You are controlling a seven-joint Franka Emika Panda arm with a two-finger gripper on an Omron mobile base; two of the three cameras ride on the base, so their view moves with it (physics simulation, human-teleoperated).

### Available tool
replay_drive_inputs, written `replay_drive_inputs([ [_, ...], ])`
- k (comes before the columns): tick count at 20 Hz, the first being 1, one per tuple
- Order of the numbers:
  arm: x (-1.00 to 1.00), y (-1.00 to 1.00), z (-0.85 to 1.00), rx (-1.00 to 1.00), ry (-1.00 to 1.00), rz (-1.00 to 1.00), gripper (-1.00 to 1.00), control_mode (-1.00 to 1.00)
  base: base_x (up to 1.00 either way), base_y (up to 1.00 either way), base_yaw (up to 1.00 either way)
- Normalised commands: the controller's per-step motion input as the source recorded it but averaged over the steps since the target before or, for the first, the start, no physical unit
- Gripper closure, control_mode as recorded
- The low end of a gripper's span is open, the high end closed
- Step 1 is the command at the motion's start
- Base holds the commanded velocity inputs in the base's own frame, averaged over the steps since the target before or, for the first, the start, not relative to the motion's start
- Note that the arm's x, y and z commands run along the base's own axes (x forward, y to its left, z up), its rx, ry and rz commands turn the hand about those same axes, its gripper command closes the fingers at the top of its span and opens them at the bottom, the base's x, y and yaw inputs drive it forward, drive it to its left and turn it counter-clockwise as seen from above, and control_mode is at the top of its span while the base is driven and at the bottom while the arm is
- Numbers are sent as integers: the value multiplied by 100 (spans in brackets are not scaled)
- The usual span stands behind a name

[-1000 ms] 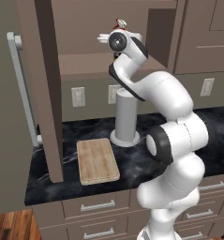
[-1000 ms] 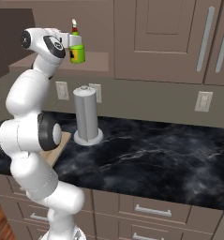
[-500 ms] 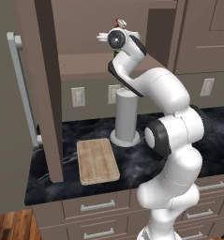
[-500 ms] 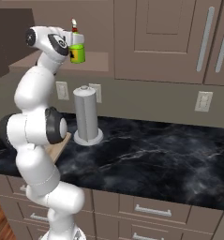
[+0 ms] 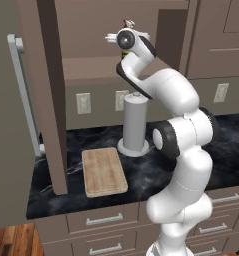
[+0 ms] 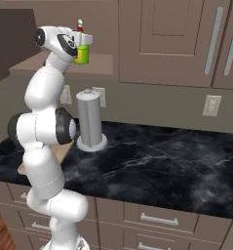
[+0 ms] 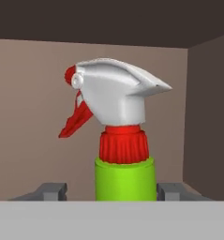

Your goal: Grab the spray bottle from the cabinet, then place it next to the cutting board for sanitizing. Then grab the dish brush from the countertop next to the sink and place it next to the cutting board.

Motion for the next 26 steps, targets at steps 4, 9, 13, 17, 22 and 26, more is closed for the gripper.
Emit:
replay_drive_inputs([
  [4, 1, 0, 0, 0, 0, 0, 100, -100, 0, 0, 0],
  [9, -8, 0, 0, 0, 0, 0, 100, -100, 0, 0, 0],
  [13, -40, 0, 0, 0, 0, 0, 100, -100, 0, 0, 0],
  [17, -70, 0, 0, 1, 0, 0, 100, -100, 0, 0, 0],
  [22, -100, 0, 0, 1, 0, 0, 100, -100, 0, 0, 0],
  [26, -100, -1, 0, 3, 0, 0, 100, -100, 0, 0, 0],
])
